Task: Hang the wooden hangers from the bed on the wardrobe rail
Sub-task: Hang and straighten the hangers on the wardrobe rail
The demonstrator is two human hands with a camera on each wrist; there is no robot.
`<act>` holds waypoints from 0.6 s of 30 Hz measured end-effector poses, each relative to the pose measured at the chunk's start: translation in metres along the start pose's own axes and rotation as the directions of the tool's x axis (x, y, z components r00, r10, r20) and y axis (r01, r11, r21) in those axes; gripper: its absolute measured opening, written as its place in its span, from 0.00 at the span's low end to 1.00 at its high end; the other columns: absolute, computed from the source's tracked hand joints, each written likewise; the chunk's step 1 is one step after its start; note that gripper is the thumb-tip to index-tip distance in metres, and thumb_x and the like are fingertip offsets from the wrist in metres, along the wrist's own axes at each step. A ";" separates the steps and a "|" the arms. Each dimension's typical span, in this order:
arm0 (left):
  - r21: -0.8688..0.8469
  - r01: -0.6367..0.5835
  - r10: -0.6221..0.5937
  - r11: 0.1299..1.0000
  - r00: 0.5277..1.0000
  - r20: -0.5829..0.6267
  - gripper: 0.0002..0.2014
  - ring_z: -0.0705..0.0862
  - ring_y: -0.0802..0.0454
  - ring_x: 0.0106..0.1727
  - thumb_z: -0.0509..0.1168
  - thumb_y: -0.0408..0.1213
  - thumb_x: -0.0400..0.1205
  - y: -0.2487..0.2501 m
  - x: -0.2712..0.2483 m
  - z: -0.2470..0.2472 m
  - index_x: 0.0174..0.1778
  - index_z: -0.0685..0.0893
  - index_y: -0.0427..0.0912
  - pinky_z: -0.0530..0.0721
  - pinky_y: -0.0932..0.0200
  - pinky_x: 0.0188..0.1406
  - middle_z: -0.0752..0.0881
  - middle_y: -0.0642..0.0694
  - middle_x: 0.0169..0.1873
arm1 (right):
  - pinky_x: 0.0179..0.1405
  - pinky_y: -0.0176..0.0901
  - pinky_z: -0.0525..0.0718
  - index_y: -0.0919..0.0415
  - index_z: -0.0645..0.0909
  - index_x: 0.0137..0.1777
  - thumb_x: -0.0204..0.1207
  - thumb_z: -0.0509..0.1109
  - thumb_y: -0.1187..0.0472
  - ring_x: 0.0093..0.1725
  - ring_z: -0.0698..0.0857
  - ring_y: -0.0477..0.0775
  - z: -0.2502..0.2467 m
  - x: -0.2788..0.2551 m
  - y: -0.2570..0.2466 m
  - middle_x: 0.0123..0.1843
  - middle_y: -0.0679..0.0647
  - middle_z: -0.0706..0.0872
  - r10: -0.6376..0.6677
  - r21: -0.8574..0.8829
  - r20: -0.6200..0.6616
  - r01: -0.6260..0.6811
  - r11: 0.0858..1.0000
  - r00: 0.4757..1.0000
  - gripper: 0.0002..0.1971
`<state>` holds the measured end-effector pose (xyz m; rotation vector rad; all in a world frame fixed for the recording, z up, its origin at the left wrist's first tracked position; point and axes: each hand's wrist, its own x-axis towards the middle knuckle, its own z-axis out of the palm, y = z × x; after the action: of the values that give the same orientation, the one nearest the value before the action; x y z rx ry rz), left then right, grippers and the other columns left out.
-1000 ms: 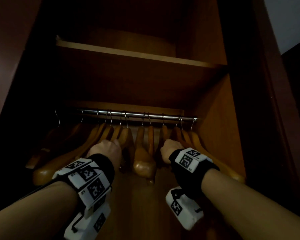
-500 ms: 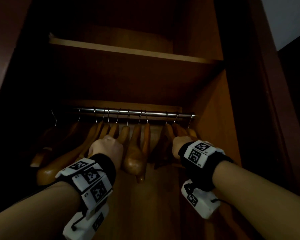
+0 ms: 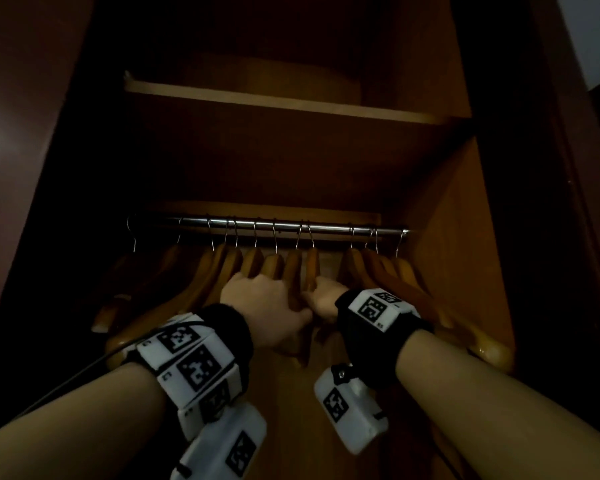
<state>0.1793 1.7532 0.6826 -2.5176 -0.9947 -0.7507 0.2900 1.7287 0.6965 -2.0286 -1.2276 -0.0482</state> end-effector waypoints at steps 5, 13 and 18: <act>-0.117 0.035 -0.017 0.993 0.989 0.150 0.40 0.80 0.49 0.64 0.53 0.70 0.75 -0.003 0.007 0.013 0.81 0.56 0.53 0.71 0.49 0.71 0.84 0.48 0.60 | 0.67 0.45 0.75 0.62 0.67 0.76 0.84 0.58 0.58 0.71 0.76 0.61 0.007 -0.002 0.006 0.72 0.62 0.76 -0.012 0.103 0.020 0.010 0.995 1.000 0.21; -0.531 0.118 -0.104 0.839 0.993 0.056 0.23 0.80 0.56 0.42 0.65 0.55 0.77 -0.006 0.006 0.014 0.67 0.76 0.50 0.78 0.63 0.38 0.82 0.53 0.38 | 0.58 0.45 0.79 0.63 0.67 0.75 0.84 0.58 0.58 0.67 0.80 0.61 -0.006 0.008 0.018 0.69 0.61 0.78 0.106 0.140 -0.207 -0.078 0.987 0.973 0.20; -0.545 0.130 -0.142 0.828 0.990 0.021 0.24 0.84 0.49 0.53 0.68 0.54 0.74 -0.001 0.013 0.016 0.62 0.80 0.45 0.84 0.56 0.52 0.86 0.46 0.51 | 0.49 0.48 0.77 0.69 0.73 0.70 0.85 0.56 0.57 0.39 0.80 0.60 -0.027 0.012 0.033 0.38 0.61 0.79 0.161 0.227 -0.227 -0.108 0.968 0.961 0.20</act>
<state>0.1917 1.7683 0.6773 -2.9205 -1.0816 -1.2582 0.3311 1.7127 0.7015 -1.8519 -0.8988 -0.0930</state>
